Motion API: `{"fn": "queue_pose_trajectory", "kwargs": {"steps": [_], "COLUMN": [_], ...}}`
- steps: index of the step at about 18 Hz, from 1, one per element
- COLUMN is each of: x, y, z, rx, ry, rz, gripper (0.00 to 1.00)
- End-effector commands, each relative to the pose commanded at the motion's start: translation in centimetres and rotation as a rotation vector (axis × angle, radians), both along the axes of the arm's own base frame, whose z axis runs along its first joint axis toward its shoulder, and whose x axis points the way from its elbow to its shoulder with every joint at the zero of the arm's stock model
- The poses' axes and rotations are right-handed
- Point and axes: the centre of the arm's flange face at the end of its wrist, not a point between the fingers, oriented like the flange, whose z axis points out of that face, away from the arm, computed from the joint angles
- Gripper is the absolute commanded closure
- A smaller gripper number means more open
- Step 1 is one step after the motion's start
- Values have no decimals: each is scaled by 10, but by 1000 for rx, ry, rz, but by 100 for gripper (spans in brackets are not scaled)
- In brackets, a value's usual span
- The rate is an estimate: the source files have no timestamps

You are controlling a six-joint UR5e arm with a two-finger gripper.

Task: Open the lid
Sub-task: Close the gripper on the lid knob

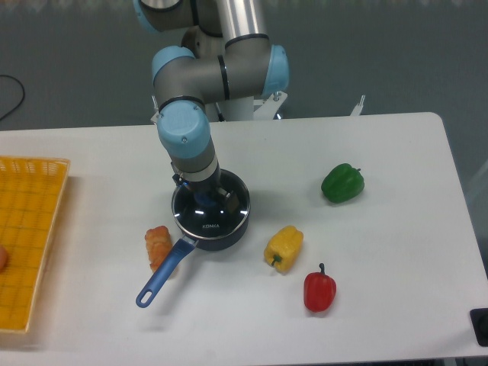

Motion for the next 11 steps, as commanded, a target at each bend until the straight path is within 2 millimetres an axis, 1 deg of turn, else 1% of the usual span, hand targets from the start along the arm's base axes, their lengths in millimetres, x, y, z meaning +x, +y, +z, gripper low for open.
{"fn": "queue_pose_trajectory", "kwargs": {"steps": [1,2,3,5,11], "x": [0,2,1,1,0], "y": [0,0,0,0,-1], "z": [0,-1,-1,-2,-1], "rx": [-1,-3,-4,-6,-5], "ry": [-1,2,1,1,-1], "rz": [0,-2,0,-2,-2], "gripper": [27,30,38,40,41]}}
